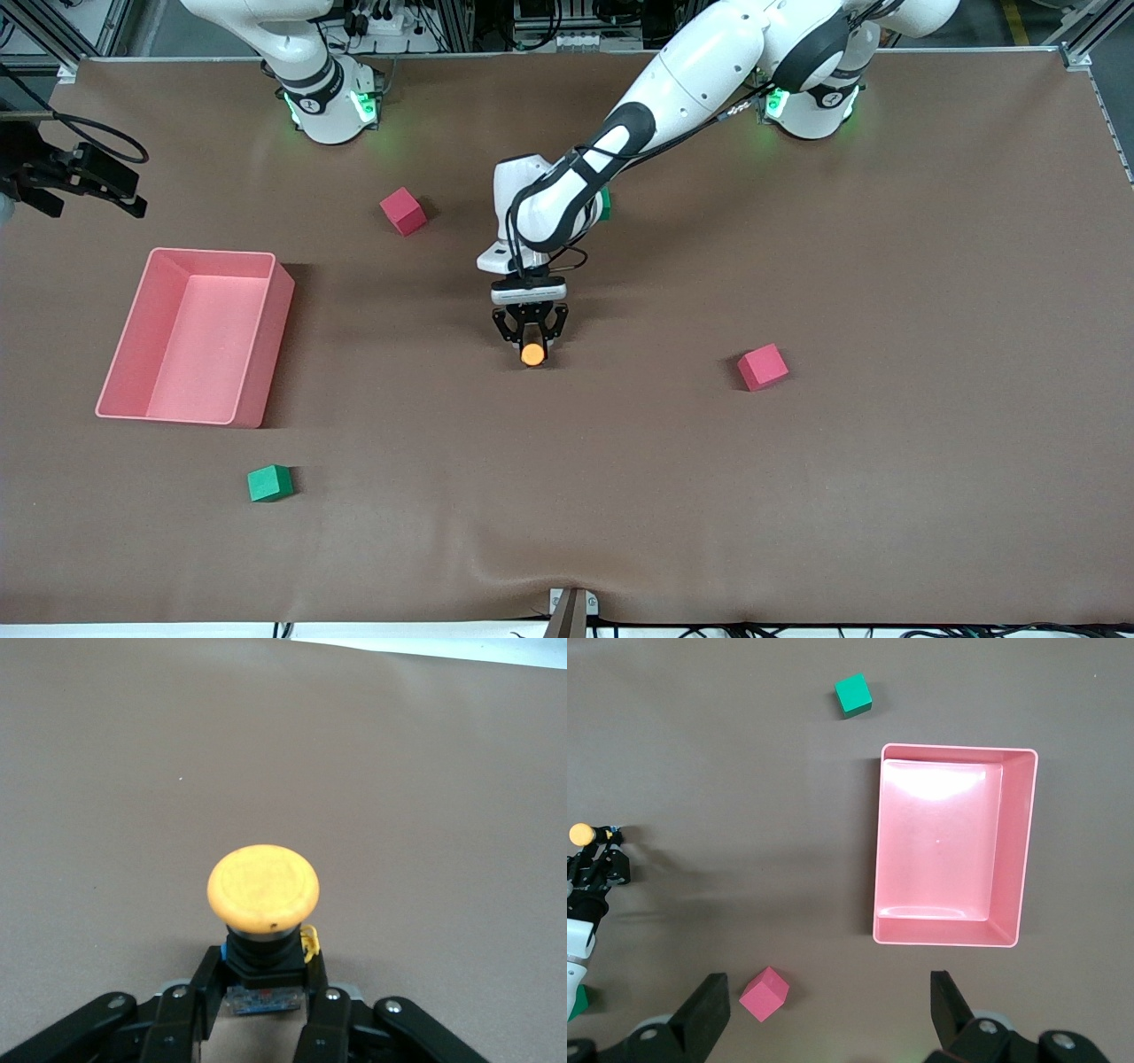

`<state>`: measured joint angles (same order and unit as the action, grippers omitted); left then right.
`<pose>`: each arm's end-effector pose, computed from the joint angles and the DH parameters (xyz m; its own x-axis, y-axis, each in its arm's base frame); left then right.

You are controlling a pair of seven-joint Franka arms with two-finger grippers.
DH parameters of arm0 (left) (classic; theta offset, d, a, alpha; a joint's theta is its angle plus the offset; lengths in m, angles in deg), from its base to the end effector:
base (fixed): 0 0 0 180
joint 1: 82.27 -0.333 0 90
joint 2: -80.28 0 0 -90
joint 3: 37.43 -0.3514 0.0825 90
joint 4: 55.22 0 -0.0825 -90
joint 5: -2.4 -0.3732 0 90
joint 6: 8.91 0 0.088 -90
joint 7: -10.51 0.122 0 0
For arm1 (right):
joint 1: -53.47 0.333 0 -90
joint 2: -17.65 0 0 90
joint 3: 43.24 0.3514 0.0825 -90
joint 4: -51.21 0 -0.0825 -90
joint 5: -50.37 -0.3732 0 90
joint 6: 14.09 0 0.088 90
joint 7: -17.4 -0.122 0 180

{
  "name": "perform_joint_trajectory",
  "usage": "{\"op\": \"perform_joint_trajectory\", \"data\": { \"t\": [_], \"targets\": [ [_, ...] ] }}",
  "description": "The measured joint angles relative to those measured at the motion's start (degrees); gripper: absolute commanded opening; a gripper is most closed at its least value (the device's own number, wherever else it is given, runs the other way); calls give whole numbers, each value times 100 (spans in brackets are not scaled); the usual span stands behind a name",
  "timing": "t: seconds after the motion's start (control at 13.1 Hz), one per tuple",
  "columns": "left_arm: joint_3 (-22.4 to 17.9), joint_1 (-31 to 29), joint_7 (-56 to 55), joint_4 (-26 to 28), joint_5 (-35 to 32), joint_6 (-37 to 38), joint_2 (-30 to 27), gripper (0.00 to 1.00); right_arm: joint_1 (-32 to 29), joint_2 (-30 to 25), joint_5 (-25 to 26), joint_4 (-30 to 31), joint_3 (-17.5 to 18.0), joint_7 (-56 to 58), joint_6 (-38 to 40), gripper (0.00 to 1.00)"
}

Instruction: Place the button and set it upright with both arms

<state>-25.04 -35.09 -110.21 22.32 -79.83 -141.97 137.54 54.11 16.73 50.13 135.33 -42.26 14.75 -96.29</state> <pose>0.4477 -0.6230 0.1485 0.6619 0.1192 0.7401 0.0950 -0.9927 0.0749 0.5233 0.0155 0.6883 0.9997 -0.0174 -0.0176 -0.0175 -0.9998 -0.0031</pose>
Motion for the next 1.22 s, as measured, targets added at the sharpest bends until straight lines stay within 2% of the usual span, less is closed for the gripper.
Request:
{"op": "perform_joint_trajectory", "data": {
  "t": [0.23,0.38,0.61,0.84,1.07,1.22],
  "targets": [
    [12,10,31,19,15,1,-3,100,0,0,0,0,0,0,5,100],
    [75,72,171,-46,389,13,-35,100,0,0,1,0,-1,1,9,100],
    [269,344,1183,-240,2120,579,-386,100,-2,0,1,-2,-3,1,17,100],
    [397,407,2263,-339,3844,1169,-1202,100,-2,0,1,-4,-3,1,27,100],
    [382,214,3072,-362,5105,1613,-2103,100,-4,1,-1,-8,-7,1,30,100],
    [363,-153,3688,-373,5931,2079,-2736,100,-21,2,-1,-12,-12,1,34,100]
  ]
}}
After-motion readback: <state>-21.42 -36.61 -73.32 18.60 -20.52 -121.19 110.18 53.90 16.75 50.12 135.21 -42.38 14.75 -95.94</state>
